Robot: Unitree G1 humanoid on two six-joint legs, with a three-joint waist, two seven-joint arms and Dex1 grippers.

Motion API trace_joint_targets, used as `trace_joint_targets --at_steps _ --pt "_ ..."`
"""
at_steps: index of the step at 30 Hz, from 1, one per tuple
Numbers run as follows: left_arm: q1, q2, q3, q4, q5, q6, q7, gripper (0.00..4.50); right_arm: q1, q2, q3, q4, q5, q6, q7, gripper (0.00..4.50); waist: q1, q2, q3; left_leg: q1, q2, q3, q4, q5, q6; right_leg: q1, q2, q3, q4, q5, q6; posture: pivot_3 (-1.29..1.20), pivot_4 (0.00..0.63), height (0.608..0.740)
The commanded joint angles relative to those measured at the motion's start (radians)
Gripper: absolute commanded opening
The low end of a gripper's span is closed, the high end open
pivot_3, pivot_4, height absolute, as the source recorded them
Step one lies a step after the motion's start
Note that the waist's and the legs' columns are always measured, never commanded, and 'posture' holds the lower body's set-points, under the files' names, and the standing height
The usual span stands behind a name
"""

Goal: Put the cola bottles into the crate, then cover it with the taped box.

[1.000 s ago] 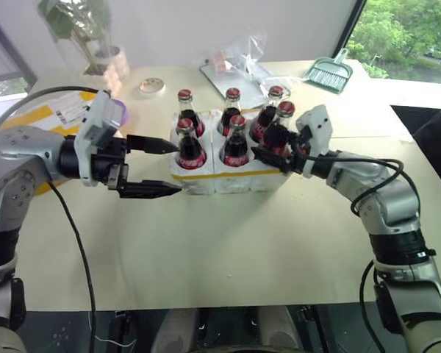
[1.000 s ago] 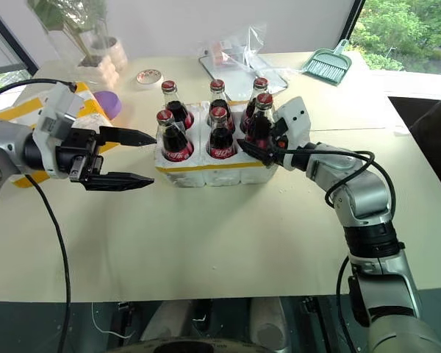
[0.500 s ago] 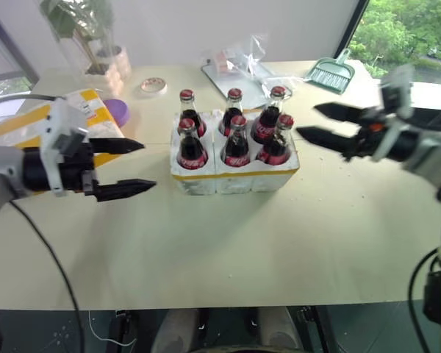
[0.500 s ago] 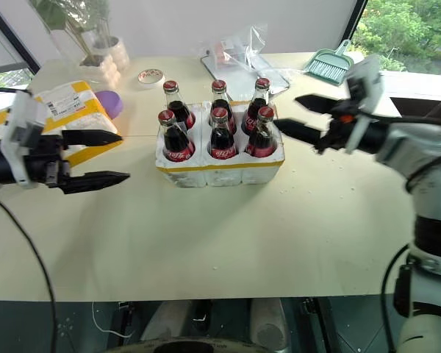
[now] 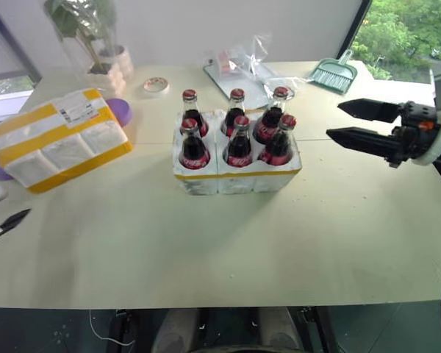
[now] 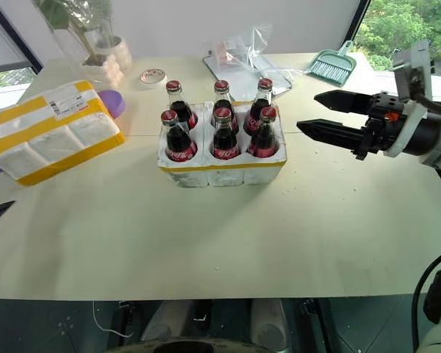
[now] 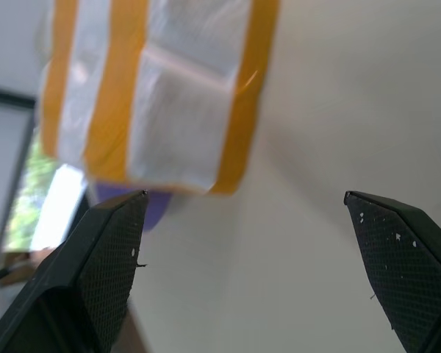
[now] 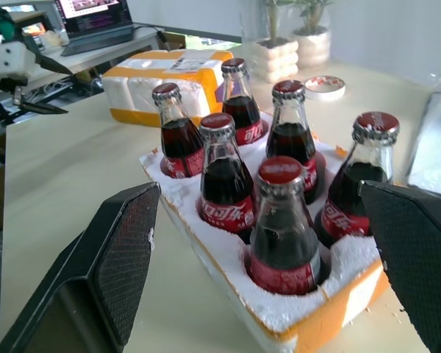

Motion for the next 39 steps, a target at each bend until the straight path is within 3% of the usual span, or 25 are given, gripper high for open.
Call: trace_joint_targets --at_steps 1,5,12,20,31,34,39 --pt "-0.092 0.014 -0.091 0.184 0.106 -0.147 0.181 4.50 -0.051 -0.011 0.001 0.023 -0.001 -0.019 0.019 4.41 0.006 -0.001 0.000 -0.001 0.000 0.000 0.000 0.000 0.000 -0.001 0.000 0.000 0.000 0.000 0.000 0.00 0.150 0.738" --pt "-0.289 0.030 -0.277 0.497 0.226 -0.301 0.381 4.50 -0.073 -0.028 0.004 0.041 -0.003 -0.012 0.026 4.41 0.016 -0.001 -0.001 -0.003 0.000 0.000 0.000 0.000 0.000 -0.004 0.000 -0.001 0.001 0.003 0.003 0.00 0.150 0.738" --pt "-0.626 0.030 -0.545 0.892 0.378 -0.450 0.629 4.50 -0.069 -0.064 -0.027 0.029 0.009 0.017 0.021 4.41 0.022 -0.003 -0.002 -0.007 -0.001 0.001 0.001 0.002 0.002 -0.005 0.001 -0.002 0.006 0.005 0.005 0.00 0.150 0.738" --pt "-0.819 0.018 -0.707 1.094 0.440 -0.491 0.756 4.50 -0.050 -0.079 -0.071 0.012 0.023 0.040 -0.001 4.41 0.025 -0.004 -0.002 -0.006 -0.001 0.003 0.002 0.002 0.002 -0.006 0.000 -0.001 0.011 0.005 0.005 0.00 0.150 0.738" --pt "-0.923 -0.025 -0.805 1.199 0.442 -0.466 0.795 4.50 -0.066 -0.075 -0.097 0.014 0.034 0.065 -0.050 4.41 0.026 -0.005 -0.003 -0.006 -0.001 0.003 0.003 0.002 0.002 -0.006 0.000 -0.001 0.012 0.005 0.005 0.00 0.150 0.738" --pt "-0.932 -0.029 -0.809 1.209 0.431 -0.464 0.792 3.63 -0.066 -0.076 -0.095 0.014 0.034 0.065 -0.061 4.50 0.026 -0.005 -0.003 -0.006 -0.001 0.003 0.003 0.002 0.002 -0.006 0.000 -0.001 0.012 0.005 0.005 0.00 0.150 0.738" --pt "-0.943 -0.027 -0.813 1.213 0.424 -0.461 0.787 1.03 -0.057 -0.074 -0.100 0.012 0.041 0.067 -0.075 4.50 0.026 -0.005 -0.003 -0.006 -0.001 0.003 0.003 0.002 0.002 -0.006 0.000 -0.001 0.012 0.005 0.005 0.00 0.150 0.738"
